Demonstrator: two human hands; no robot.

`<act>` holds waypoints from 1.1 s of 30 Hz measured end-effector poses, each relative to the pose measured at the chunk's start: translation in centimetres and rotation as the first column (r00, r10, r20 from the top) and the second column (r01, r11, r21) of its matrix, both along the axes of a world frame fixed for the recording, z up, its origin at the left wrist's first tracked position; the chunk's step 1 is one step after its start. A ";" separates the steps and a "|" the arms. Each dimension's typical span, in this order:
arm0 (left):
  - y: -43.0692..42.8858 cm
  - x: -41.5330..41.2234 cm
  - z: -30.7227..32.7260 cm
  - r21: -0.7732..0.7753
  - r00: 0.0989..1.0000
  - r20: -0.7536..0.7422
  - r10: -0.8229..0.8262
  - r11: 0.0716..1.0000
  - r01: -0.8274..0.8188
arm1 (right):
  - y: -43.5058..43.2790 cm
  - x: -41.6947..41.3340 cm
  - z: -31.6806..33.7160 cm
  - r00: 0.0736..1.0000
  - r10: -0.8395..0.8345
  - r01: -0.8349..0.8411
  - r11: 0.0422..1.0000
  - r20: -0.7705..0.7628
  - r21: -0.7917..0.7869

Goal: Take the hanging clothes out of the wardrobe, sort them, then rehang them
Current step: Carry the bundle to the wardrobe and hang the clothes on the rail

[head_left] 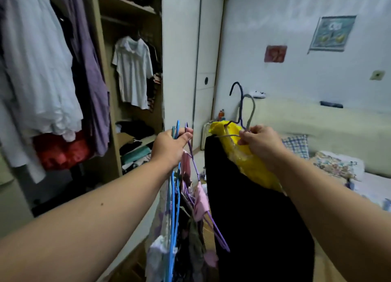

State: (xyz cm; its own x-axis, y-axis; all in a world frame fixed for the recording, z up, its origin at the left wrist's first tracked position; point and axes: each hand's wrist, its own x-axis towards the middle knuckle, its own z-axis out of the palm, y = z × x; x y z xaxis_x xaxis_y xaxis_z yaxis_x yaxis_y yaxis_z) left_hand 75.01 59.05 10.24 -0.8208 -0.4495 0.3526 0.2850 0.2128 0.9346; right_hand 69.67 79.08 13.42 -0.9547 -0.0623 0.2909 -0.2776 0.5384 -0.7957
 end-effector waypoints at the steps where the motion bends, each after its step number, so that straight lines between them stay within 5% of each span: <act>1: -1.2 -0.7 0.4 -0.008 1.000 -0.011 -0.012 1.000 0.012 | -2.2 -0.2 -0.4 1.000 0.026 -0.026 1.000 0.011 -0.012; 9: -11.0 -8.6 1.5 -0.004 0.999 0.042 -0.021 1.000 0.021 | -19.2 -2.5 -3.5 0.900 0.341 -0.183 0.860 0.272 -0.476; 15: -18.5 -11.9 1.9 -0.149 0.986 0.044 -0.161 0.975 0.166 | -26.5 -5.6 -4.0 0.923 0.233 -0.060 0.874 0.307 -0.481; 22: -27.5 -16.5 3.3 -0.138 0.978 0.033 -0.206 0.968 0.209 | -28.4 -11.4 -3.1 0.927 0.138 0.084 0.830 0.348 -0.552; 29: -31.3 -22.5 5.0 -0.022 0.969 0.029 -0.246 0.969 0.246 | -31.0 -18.5 -0.6 0.951 0.168 -0.001 0.841 0.259 -0.541; 33: -31.8 -26.0 5.8 -0.095 0.951 0.046 -0.304 0.947 0.307 | -33.6 -22.1 1.5 0.949 0.206 -0.040 0.827 0.238 -0.560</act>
State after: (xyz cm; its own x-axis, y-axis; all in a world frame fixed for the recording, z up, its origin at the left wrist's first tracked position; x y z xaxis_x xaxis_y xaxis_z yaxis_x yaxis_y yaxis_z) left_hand 48.98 27.22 16.07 -0.9242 -0.1390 0.3558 0.3231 0.2124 0.9222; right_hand 47.59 45.51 14.89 -0.9946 -0.0964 0.0389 -0.0365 -0.0273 -0.9990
